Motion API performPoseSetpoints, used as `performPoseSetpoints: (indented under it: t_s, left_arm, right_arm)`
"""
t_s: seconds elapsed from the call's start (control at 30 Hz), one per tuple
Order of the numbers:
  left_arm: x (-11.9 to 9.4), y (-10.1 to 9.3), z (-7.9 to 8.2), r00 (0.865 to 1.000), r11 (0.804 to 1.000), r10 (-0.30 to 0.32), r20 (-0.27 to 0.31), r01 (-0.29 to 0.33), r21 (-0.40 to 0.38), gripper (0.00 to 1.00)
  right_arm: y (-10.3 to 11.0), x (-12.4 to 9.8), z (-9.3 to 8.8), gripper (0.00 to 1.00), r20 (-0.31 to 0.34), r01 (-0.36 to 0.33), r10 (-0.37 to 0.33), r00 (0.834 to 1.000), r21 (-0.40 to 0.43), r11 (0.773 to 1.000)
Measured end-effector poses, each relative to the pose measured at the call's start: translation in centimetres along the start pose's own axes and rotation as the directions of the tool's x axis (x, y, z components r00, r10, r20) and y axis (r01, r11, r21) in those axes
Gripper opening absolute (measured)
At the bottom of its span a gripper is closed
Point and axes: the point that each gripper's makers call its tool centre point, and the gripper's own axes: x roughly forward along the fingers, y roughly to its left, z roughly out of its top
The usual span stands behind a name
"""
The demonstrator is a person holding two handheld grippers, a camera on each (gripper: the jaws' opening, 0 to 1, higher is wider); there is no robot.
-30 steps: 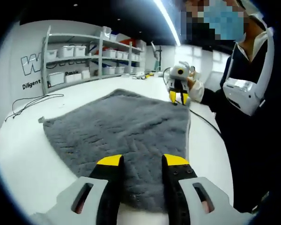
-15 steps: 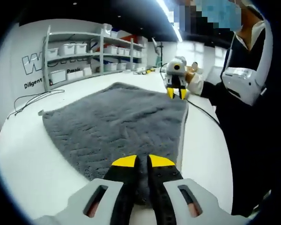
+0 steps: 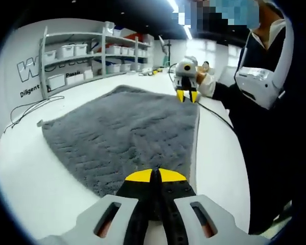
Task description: Open the folded towel by lifting each exposed corner and separating the folded layers until the towel lies flat within the target outline without major curled edges
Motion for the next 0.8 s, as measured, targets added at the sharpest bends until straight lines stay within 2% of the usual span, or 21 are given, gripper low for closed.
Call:
performPoseSetpoints:
  t_s: [0.23,0.6,0.67,0.77,0.8]
  left_arm:
    - [0.0,-0.3,-0.2,0.998,0.998,-0.055,-0.008,0.055,-0.010,0.02]
    - [-0.8,-0.2,-0.5,0.993,0.992,-0.118,-0.016,0.117,-0.049,0.02]
    - [-0.9,-0.2,-0.5,0.992,0.991,-0.121,-0.018,0.120,-0.053,0.02]
    - [-0.8,0.0,-0.3,0.992,0.990,-0.126,-0.026,0.124,-0.068,0.02]
    - [-0.8,0.1,-0.3,0.992,0.989,-0.126,-0.028,0.124,-0.083,0.03]
  right_arm:
    - [0.6,0.0,0.1,0.17,0.018,-0.034,0.033,0.999,0.041,0.999]
    - [0.7,-1.8,-0.3,0.19,0.048,-0.088,0.084,0.995,0.092,0.992]
    - [0.7,-2.1,-0.3,0.20,0.038,-0.089,0.086,0.996,0.080,0.993]
    - [0.7,-2.5,-0.5,0.22,-0.001,-0.085,0.086,0.996,-0.046,0.995]
    - [0.7,-2.5,-0.5,0.22,0.003,-0.088,0.088,0.996,-0.021,0.996]
